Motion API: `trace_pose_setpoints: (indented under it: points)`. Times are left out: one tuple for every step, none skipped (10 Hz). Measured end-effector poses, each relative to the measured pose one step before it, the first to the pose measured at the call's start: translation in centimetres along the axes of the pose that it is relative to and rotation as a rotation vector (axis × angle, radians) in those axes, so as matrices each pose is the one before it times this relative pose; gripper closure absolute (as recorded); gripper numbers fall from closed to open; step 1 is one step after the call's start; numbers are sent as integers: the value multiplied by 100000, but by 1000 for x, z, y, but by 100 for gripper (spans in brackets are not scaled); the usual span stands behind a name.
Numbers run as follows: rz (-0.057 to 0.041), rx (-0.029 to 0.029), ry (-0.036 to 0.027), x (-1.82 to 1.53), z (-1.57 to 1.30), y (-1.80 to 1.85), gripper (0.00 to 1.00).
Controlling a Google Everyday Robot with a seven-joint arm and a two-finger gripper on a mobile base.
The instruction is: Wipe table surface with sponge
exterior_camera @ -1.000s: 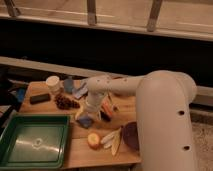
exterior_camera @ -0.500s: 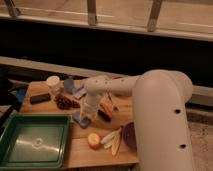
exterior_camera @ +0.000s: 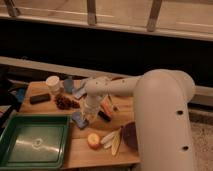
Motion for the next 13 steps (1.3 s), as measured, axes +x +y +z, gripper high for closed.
trace_pose_setpoints:
  points:
    - [1978,633,-728,825,-460,-1069,100]
    - [1633,455,-505,629,-381,-849,100]
    - [2558,696,-857,1104,-680,-1327,100]
    - [2099,576,-742,683,-589,-1108,100]
    - [1779,420,-854,280,-557,-858,100]
    - [1415,423,-1426,-245,-762,-736,100]
    - [153,247,-657,-462,-378,-207,100]
    - [-727,193,-1021,-720,-354,146,100]
    - [-1226,-171,-812,-743,-156,637,100]
    - [-2446,-754,-821,-1047,3,1495,100]
    - [-2373,-671,0,-840,257,1524,100]
    - [-2016,-370,647,-574,516,1470,100]
    - [-2133,-170,1632,-131,723,1723,100]
